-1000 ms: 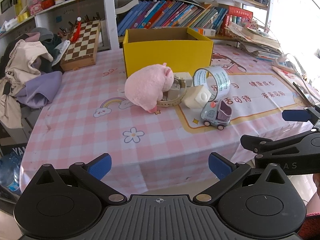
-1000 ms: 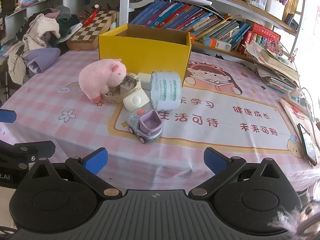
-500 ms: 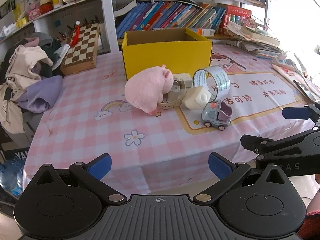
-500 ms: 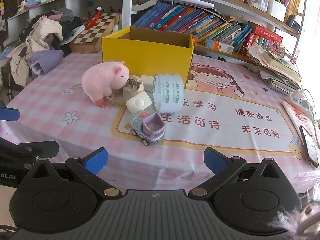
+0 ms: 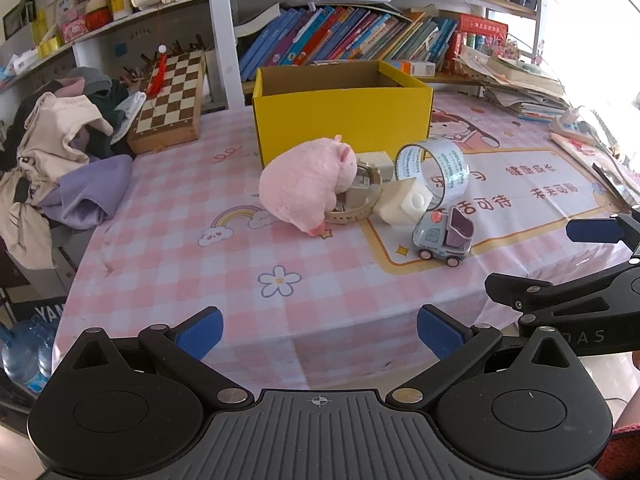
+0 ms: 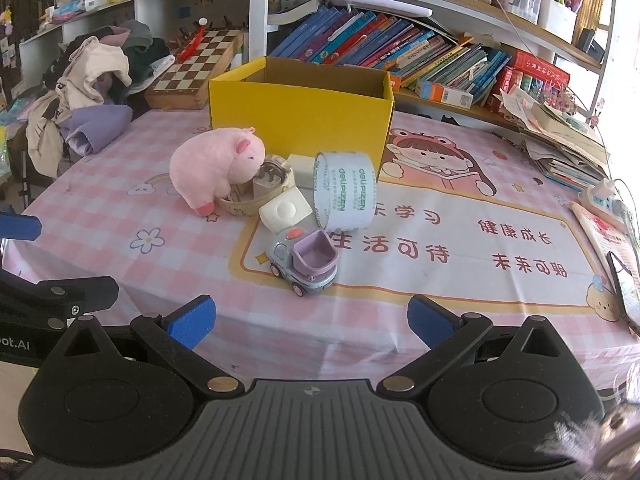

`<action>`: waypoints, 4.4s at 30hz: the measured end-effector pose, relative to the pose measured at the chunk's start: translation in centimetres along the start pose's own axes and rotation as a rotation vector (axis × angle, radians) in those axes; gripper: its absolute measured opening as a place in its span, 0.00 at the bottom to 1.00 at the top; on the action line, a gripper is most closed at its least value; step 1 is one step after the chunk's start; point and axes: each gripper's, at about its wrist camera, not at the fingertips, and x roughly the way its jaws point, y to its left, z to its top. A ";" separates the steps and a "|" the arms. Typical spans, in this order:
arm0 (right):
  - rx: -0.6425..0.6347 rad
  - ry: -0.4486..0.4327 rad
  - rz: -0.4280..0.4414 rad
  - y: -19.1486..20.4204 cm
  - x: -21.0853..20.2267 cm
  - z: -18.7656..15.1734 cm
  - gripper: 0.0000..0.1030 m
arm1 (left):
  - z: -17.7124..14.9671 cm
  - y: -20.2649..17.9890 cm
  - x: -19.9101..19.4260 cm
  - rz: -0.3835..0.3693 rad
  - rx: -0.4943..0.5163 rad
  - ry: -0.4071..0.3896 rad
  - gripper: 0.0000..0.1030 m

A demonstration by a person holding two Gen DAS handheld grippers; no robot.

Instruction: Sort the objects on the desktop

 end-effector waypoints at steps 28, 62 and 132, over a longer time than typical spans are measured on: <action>-0.035 -0.057 -0.048 0.3 -0.4 0.5 1.00 | 0.1 0.7 -0.5 -0.026 -0.020 -0.026 1.00; 0.023 -0.012 -0.007 -0.6 1.0 1.6 0.89 | 0.9 1.1 1.0 -0.007 -0.016 -0.014 1.00; -0.094 0.241 0.217 -2.4 12.1 5.7 0.44 | 9.1 1.4 14.9 0.054 0.085 -0.002 0.67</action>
